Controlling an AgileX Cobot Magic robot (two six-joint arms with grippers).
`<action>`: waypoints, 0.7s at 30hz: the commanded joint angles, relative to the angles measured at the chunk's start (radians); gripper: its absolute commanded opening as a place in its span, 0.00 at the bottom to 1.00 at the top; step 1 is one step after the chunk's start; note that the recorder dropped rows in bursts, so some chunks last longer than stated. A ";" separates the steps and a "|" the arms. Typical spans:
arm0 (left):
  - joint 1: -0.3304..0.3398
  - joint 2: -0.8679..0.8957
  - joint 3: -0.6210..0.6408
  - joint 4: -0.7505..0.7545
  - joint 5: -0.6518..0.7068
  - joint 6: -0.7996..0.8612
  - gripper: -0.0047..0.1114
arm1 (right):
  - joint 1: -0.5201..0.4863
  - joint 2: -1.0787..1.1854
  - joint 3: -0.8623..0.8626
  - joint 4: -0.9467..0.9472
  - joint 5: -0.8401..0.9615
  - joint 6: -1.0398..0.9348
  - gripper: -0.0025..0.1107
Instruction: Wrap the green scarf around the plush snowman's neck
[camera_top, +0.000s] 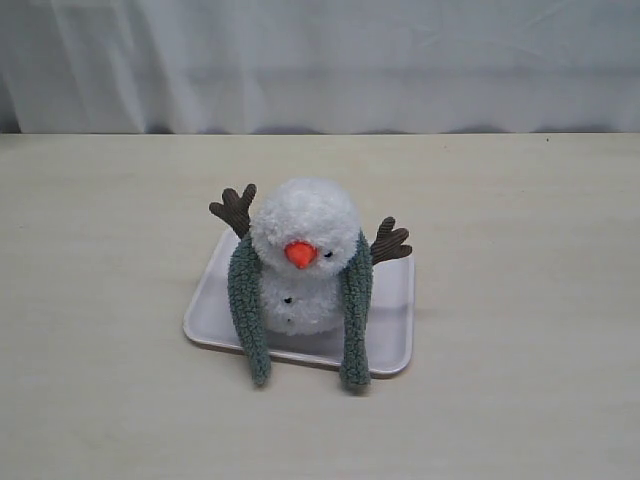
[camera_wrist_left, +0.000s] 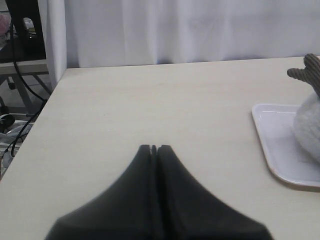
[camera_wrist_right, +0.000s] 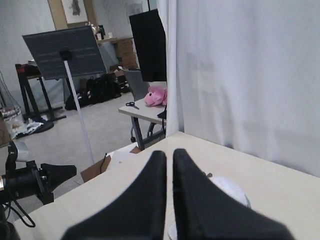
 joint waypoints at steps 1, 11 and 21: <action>0.005 -0.002 0.004 -0.005 -0.012 -0.003 0.04 | -0.001 -0.064 0.005 -0.017 -0.016 0.000 0.06; 0.005 -0.002 0.004 -0.007 -0.012 -0.003 0.04 | -0.021 -0.269 0.005 0.021 -0.021 -0.054 0.06; 0.005 -0.002 0.004 -0.007 -0.012 -0.003 0.04 | -0.429 -0.272 -0.007 0.194 -0.063 -0.249 0.06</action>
